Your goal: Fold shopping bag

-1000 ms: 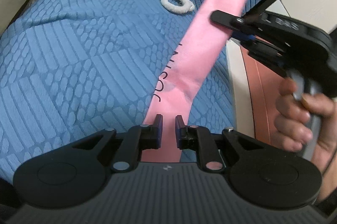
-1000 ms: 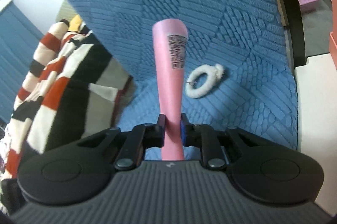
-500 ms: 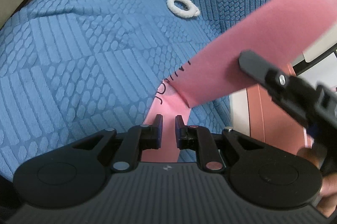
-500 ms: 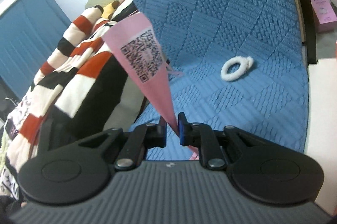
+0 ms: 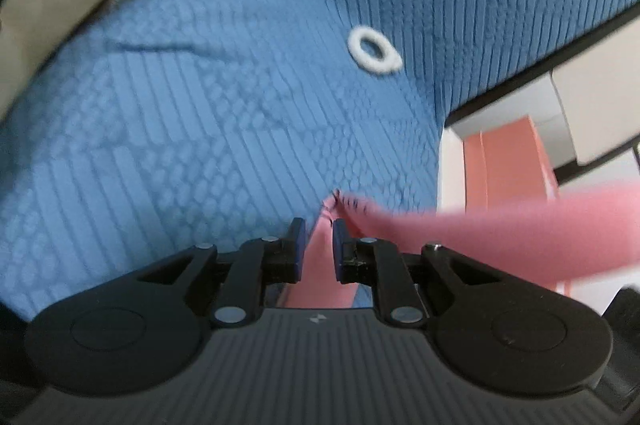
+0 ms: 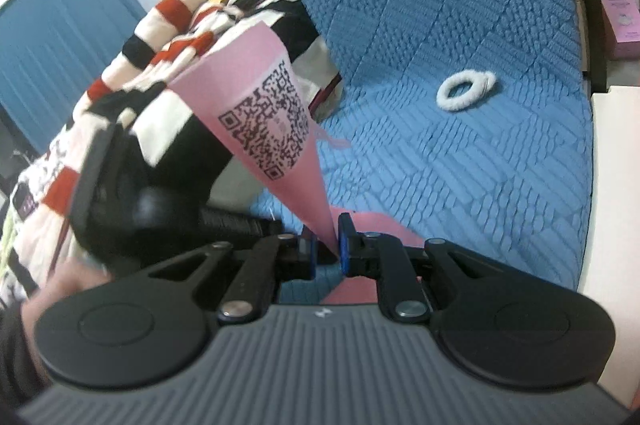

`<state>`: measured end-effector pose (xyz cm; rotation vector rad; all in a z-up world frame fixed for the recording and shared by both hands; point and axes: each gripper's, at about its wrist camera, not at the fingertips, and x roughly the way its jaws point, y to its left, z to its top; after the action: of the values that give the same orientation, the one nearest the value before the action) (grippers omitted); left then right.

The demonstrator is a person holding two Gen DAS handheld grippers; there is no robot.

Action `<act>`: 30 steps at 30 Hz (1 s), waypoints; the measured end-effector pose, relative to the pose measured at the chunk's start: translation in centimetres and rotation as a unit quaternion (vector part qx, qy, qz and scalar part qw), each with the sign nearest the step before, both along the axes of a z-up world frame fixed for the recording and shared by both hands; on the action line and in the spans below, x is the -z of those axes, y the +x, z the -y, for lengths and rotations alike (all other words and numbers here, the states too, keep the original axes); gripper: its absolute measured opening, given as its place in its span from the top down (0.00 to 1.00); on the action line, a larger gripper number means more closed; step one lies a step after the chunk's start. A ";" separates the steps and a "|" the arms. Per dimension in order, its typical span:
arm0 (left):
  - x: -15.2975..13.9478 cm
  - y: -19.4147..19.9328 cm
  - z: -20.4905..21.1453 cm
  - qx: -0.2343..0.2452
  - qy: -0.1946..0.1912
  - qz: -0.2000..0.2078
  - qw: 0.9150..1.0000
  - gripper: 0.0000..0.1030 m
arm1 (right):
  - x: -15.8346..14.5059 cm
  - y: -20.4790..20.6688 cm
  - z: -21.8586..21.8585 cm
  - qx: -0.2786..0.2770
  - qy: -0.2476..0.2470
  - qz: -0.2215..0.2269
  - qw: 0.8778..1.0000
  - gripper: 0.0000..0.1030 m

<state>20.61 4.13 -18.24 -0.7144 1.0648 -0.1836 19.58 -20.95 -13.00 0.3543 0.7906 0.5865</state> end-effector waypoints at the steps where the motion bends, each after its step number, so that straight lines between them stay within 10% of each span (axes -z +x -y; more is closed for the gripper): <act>1: -0.2 0.1 -0.5 -0.005 -0.004 0.005 1.000 0.84 | 0.2 -0.1 -0.2 -0.005 -0.003 -0.002 1.000 0.87; 11: -0.2 1.2 -0.5 0.038 -0.057 0.020 0.997 0.84 | 2.2 -0.6 -2.1 -0.059 -0.060 -0.028 0.996 0.87; 30: 2.1 0.9 2.7 0.109 0.000 -0.011 0.994 0.94 | 2.4 -2.0 -1.2 -0.059 -0.109 -0.068 0.990 0.73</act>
<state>21.53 1.43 -20.29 -0.6014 1.1636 -0.3631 17.58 -19.71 -15.36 0.1482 1.0025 0.5840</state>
